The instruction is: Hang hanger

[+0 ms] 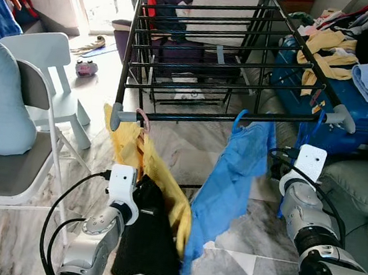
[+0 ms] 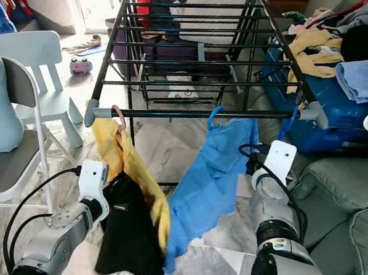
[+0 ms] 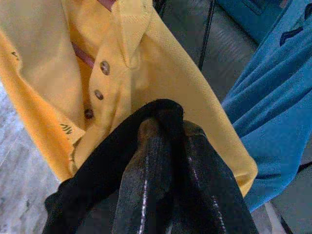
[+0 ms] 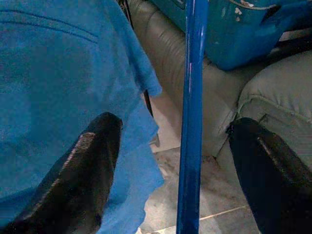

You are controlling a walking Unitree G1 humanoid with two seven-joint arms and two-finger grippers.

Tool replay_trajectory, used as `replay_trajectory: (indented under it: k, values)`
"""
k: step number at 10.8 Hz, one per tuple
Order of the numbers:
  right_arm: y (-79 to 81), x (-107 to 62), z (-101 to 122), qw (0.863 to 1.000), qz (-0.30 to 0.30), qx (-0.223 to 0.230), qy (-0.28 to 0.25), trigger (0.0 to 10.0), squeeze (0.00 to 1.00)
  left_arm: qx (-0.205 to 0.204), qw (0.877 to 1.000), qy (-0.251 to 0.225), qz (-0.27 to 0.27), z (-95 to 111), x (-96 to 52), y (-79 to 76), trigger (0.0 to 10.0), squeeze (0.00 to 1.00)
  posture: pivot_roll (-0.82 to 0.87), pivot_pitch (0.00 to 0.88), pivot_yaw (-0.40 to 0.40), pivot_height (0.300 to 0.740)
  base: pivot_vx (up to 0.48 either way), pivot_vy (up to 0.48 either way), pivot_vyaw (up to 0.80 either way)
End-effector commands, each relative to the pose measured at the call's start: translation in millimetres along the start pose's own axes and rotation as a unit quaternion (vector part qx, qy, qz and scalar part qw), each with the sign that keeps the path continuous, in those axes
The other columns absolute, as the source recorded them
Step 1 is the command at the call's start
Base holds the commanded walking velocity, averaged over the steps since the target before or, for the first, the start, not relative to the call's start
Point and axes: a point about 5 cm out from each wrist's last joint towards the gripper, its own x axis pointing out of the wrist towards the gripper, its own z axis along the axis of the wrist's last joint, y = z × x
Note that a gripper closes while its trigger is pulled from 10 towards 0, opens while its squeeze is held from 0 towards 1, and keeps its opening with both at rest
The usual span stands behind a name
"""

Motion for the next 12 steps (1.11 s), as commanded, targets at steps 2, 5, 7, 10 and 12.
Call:
replay_trajectory:
  k: [2,5,7,10,12]
  values:
    - [1.9,1.4,4.0,1.000,0.003,0.004,0.001,0.0,0.00,0.011,1.000,-0.009,-0.008,6.7,0.9,-1.6,10.0,0.00,-0.11,0.000,0.075,0.740,0.000,0.000,0.00]
    - [9.9,0.5,1.2,1.000,0.023,0.001,0.006,0.0,0.00,0.013,1.000,-0.007,-0.009,6.5,2.1,-2.0,10.0,0.00,-0.12,0.000,0.074,0.740,0.000,0.000,0.00]
    - [18.6,-1.2,-0.9,0.999,0.042,-0.009,0.003,0.0,0.00,0.014,1.000,-0.005,-0.010,6.0,2.5,-3.2,10.0,0.00,-0.12,0.000,0.072,0.740,0.000,0.000,0.00]
    - [1.7,-1.3,-4.8,1.000,0.021,-0.021,-0.004,2.2,0.00,0.017,1.000,0.000,-0.011,4.9,1.2,-1.8,10.0,0.00,-0.12,0.000,0.081,0.740,0.000,0.000,0.00]
    - [-7.8,-1.5,-6.5,1.000,0.012,-0.024,-0.006,2.8,0.00,0.025,1.000,0.002,-0.011,5.4,1.6,-0.3,10.0,0.00,-0.12,0.000,0.088,0.740,0.000,0.000,0.00]
